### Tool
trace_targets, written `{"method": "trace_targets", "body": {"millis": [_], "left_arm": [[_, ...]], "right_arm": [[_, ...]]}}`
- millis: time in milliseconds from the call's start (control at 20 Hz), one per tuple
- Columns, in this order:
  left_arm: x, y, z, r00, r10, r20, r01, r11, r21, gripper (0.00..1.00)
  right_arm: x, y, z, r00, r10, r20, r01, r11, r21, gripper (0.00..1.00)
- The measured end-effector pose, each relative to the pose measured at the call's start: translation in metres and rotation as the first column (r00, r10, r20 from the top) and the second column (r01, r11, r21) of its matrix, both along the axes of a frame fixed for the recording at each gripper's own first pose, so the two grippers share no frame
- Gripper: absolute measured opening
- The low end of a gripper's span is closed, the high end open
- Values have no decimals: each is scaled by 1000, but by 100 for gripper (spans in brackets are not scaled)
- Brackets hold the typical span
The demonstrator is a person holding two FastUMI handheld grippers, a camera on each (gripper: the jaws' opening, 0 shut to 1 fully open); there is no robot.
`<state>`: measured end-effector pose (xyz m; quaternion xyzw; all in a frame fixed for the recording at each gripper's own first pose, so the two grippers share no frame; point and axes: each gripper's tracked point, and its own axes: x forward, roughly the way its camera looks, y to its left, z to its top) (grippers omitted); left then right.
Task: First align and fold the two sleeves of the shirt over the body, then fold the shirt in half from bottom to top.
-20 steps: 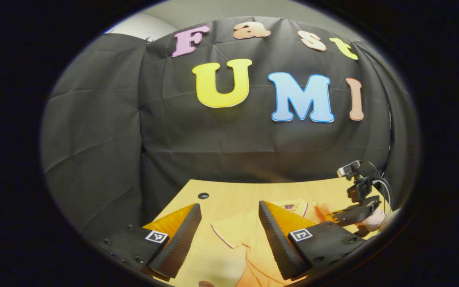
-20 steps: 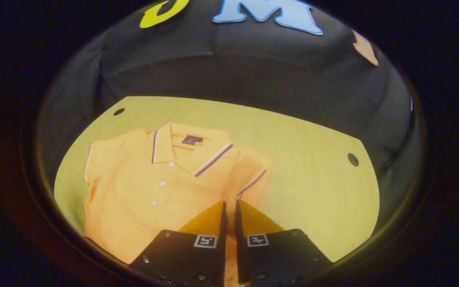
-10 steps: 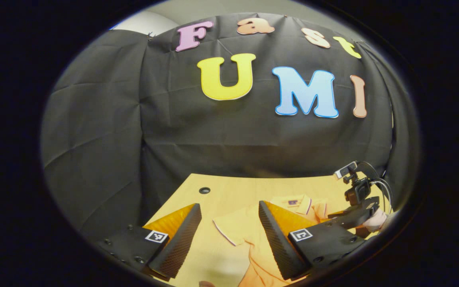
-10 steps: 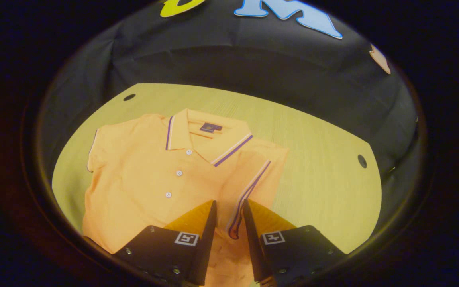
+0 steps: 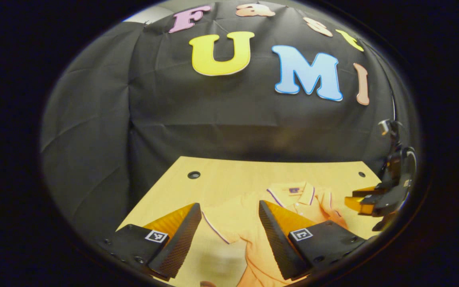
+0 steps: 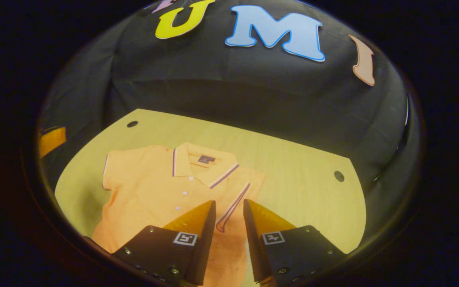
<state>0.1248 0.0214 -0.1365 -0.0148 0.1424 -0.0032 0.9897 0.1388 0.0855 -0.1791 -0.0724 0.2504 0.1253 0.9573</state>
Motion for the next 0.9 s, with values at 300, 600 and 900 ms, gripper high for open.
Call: {"method": "trace_targets", "body": {"millis": [300,600,900], "left_arm": [[47,9,-91,989,-21,-148,22,1000,9,95],[78,21,-161,956,-1,-293,2,1000,4,99],[86,17,-202,928,20,-373,-23,1000,-4,96]], "right_arm": [[-36,18,34,999,18,33,-21,997,80,45],[-62,12,41,1000,-8,21,6,996,88,44],[-69,-21,43,996,-89,12,88,992,90,44]]}}
